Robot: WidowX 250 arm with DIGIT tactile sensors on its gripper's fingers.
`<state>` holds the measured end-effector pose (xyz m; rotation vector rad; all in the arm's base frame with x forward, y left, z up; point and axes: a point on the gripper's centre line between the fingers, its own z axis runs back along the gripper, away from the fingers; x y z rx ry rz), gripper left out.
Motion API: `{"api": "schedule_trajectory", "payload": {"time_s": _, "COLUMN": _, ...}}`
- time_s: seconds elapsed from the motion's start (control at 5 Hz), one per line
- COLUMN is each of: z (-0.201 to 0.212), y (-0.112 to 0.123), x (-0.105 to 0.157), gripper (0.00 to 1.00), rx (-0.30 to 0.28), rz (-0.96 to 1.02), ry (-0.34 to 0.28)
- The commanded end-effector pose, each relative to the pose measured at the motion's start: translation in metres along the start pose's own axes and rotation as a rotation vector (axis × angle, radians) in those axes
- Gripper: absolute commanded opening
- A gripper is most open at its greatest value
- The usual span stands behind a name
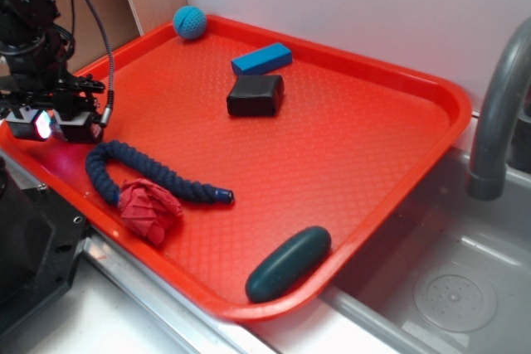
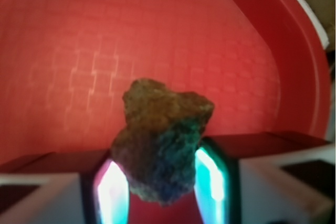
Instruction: Grab the rock.
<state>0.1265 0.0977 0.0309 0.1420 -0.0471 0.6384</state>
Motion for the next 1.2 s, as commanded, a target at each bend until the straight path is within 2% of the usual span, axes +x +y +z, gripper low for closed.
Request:
{"api": "schedule_trajectory", "payload": {"time_s": 0.0, "z": 0.107, "y": -0.002, "x": 0.016, "gripper": 0.00, "rx": -0.112, "rz": -0.173, "ry": -0.090}}
{"api": "schedule_trajectory", "payload": {"time_s": 0.2, "z": 0.141, "y": -0.019, "x": 0.016, "gripper": 0.00, "rx": -0.127, "rz": -0.256, "ry": -0.111}}
{"api": "schedule_trajectory", "payload": {"time_s": 0.4, "z": 0.148, "y": -0.073, "x": 0.016, "gripper": 0.00, "rx": -0.092, "rz": -0.505, "ry": -0.122}}
{"api": "schedule_trajectory", "payload": {"time_s": 0.6, "z": 0.162, "y": -0.094, "x": 0.014, "gripper": 0.00, "rx": -0.153, "rz": -0.619, "ry": -0.162}}
{"api": "schedule_trajectory", "payload": {"time_s": 0.8, "z": 0.160, "y": -0.098, "x": 0.014, "gripper": 0.00, "rx": -0.167, "rz": -0.610, "ry": -0.136}}
{"api": "schedule_trajectory", "payload": {"time_s": 1.0, "z": 0.148, "y": -0.091, "x": 0.016, "gripper": 0.00, "rx": -0.141, "rz": -0.574, "ry": -0.125}}
